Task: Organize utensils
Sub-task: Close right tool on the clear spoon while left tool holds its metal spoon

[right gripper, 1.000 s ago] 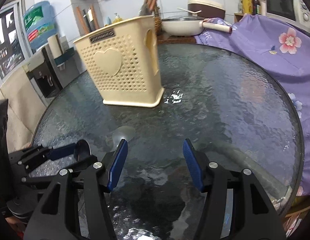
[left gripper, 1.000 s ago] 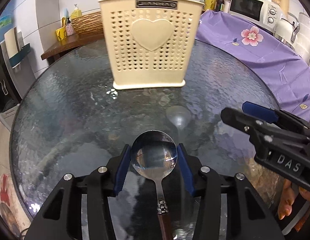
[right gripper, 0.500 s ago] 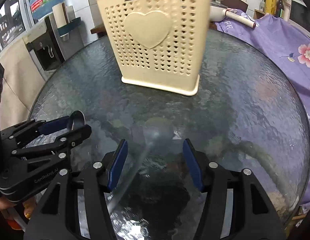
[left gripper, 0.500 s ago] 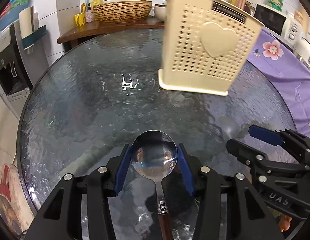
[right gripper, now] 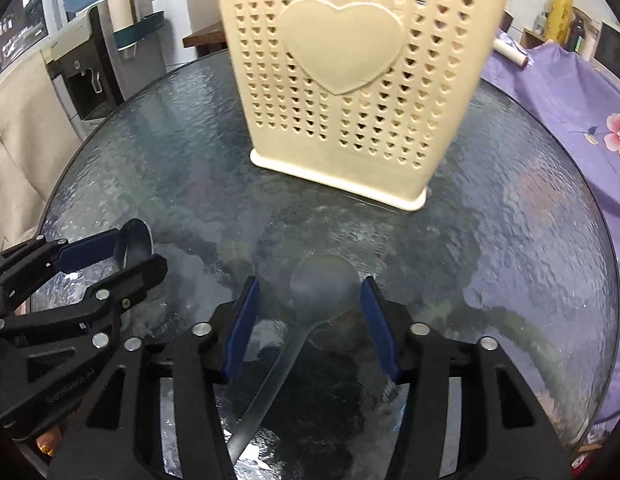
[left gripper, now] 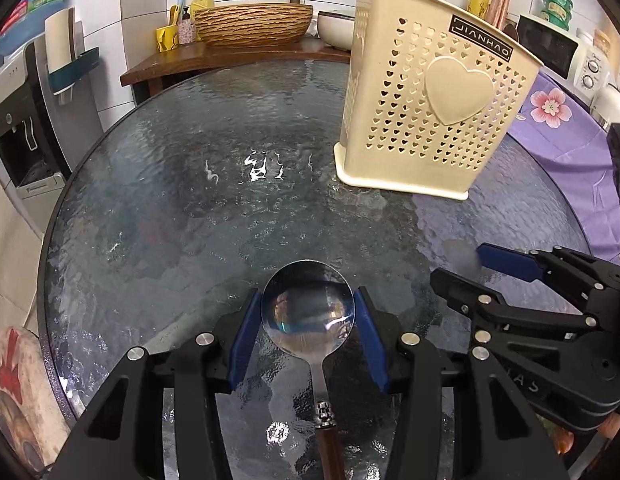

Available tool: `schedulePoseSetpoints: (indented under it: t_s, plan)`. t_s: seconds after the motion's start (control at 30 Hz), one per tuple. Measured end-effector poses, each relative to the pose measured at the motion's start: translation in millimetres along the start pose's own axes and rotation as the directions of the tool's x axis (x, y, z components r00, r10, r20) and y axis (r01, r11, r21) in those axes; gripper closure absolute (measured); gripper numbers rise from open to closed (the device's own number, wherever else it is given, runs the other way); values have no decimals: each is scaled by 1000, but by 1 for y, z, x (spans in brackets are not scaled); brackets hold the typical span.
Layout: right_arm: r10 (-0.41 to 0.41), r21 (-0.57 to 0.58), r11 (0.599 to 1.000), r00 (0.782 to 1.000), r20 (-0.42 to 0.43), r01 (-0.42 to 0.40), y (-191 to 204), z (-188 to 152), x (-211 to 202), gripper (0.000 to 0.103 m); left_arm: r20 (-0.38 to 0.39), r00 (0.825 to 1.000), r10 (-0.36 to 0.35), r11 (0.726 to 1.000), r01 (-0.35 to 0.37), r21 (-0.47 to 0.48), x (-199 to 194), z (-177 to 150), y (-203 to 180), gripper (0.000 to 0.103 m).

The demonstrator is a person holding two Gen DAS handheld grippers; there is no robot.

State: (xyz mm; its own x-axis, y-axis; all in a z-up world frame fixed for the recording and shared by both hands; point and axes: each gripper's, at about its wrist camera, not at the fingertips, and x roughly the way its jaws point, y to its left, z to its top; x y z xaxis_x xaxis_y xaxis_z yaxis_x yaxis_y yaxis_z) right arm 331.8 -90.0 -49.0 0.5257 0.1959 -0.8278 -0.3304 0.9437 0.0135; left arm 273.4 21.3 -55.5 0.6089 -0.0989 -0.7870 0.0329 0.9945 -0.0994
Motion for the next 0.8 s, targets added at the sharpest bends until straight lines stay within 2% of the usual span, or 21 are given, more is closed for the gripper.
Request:
schedulePoseSetpoints:
  t_s: [0.07,0.23,0.63,0.8]
  plan:
    - [12,-23,1000,1000,-1,-12,3,2,1,61,-2,1000,-6,1000,6,-3,-1,-2,1,57]
    - [35,-68,997,999,-17,-36,11,7,5,66,-4,1000,-4,1000,4,1,-2,-3,2,57]
    - [63,-94,994,998,-15,-64,7,8,7,66,-5,1000,6,1000,-6,11,-2,-4,-1,57]
    - [91,-88,992,996,14,-90,5,6,1,66,-3,1000,2,1000,-2,2,-1,-3,-1,57]
